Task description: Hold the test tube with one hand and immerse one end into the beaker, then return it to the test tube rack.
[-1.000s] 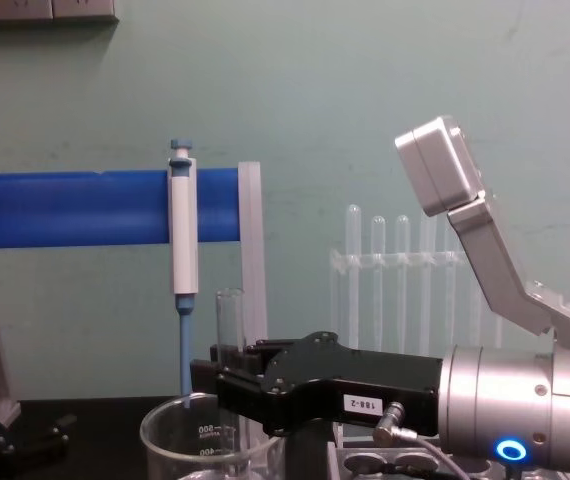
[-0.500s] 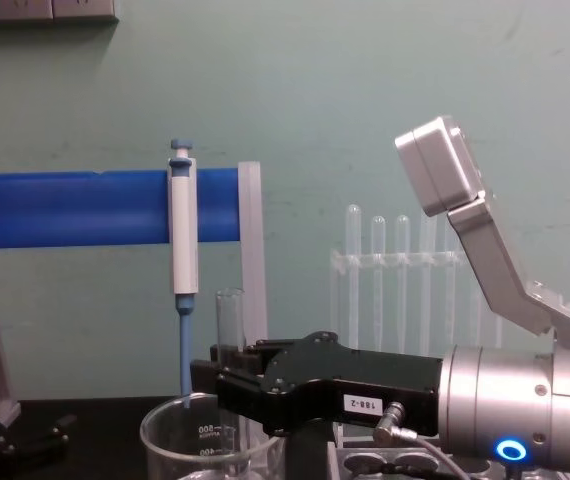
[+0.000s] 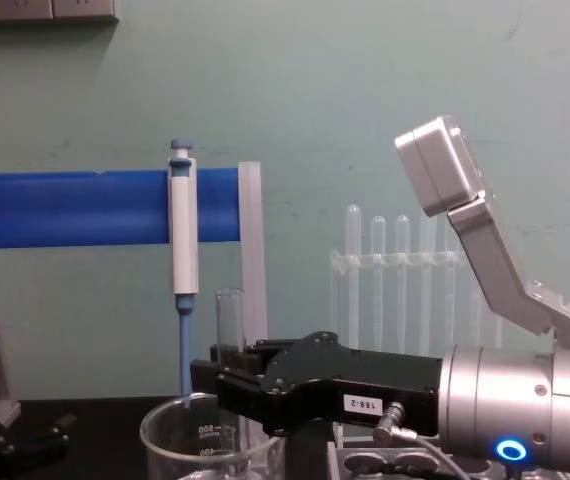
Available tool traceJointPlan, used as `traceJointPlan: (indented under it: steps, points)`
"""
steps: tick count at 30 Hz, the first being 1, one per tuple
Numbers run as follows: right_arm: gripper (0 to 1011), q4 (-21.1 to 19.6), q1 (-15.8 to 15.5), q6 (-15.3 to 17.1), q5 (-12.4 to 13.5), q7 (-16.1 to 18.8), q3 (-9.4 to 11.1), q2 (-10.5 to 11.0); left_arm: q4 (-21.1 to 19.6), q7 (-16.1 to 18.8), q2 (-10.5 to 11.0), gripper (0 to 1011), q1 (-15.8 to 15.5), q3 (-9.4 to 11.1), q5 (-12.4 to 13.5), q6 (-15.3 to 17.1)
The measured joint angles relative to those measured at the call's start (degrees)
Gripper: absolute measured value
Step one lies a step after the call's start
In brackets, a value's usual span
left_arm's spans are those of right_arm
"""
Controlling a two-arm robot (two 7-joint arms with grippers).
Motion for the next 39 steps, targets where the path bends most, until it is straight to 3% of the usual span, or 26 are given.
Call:
traceJointPlan:
  steps: [39]
  points:
    - [242, 0.0, 0.0, 0.0, 0.0, 0.0, 0.0, 0.0, 0.0, 0.0, 0.0, 1000, 0.0, 0.0, 0.0, 0.0]
